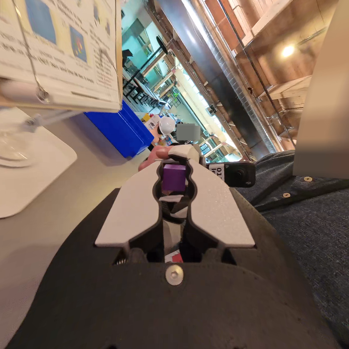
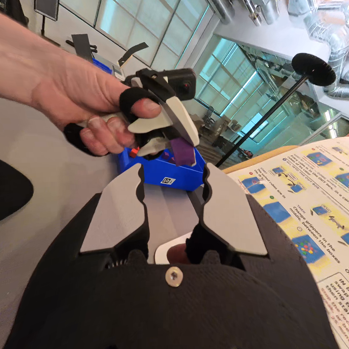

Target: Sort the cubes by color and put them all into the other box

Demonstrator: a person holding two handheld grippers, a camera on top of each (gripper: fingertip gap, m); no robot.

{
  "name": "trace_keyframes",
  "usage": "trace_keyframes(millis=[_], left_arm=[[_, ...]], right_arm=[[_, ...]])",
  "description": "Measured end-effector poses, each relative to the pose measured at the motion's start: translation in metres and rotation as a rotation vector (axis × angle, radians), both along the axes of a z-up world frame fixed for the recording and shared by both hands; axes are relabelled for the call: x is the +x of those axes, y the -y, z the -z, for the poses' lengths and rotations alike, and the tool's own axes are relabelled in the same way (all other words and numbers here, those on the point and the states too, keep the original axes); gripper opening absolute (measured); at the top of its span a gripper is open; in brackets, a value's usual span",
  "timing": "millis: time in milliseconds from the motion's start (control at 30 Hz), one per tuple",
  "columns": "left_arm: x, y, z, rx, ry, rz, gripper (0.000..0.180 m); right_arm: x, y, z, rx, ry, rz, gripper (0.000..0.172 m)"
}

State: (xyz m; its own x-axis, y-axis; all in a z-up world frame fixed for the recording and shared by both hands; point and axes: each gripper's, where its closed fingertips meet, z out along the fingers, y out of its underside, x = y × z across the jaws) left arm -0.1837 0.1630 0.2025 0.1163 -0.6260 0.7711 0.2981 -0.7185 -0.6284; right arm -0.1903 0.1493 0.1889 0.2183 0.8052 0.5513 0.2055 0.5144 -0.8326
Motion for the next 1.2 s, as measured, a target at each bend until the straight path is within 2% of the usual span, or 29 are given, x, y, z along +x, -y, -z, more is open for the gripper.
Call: trace_keyframes(millis=[33,200,333,433,567,700,833,967,1033,1133,1200], left_arm=[[0.008,0.004,0.003,-0.017,0.008,0.011,0.023],[0.037,0.019,0.012,-0.066,0.059,0.08,0.022],[0.052,0.025,0.015,-0.093,0.105,0.144,0.023],[0.062,0.022,0.014,-0.072,0.088,0.132,0.018],[0.054,0.009,0.016,0.002,-0.035,0.058,0.01],[0.018,-0.011,0.019,0.041,-0.133,-0.068,0.0],[-0.027,-0.033,0.033,0.027,-0.23,-0.237,0.0],[-0.052,-0.039,0.04,0.023,-0.272,-0.3,0.0],[-0.058,-0.042,0.043,0.018,-0.299,-0.316,0.0],[-0.07,-0.048,0.054,0.0,-0.364,-0.359,0.0],[-0.077,-0.052,0.06,-0.011,-0.403,-0.375,0.0]], right_arm=[[-0.001,0.001,0.001,0.017,0.002,0.006,0.058],[0.009,0.004,0.005,0.035,-0.016,0.056,0.028],[0.025,0.01,0.01,0.024,-0.007,0.058,0.023],[0.041,0.01,0.01,-0.028,-0.02,0.083,0.023],[0.081,-0.007,0.013,-0.152,-0.052,0.176,0.023],[0.161,-0.062,0.023,-0.167,-0.031,0.432,0.023],[0.29,-0.14,0.041,-0.188,0.043,0.813,0.023],[0.408,-0.197,0.07,-0.32,0.109,1.1,0.024],[0.446,-0.213,0.093,-0.419,0.201,1.177,0.024],[0.474,-0.231,0.127,-0.557,0.256,1.201,0.026],[0.479,-0.239,0.146,-0.604,0.29,1.177,0.043]])
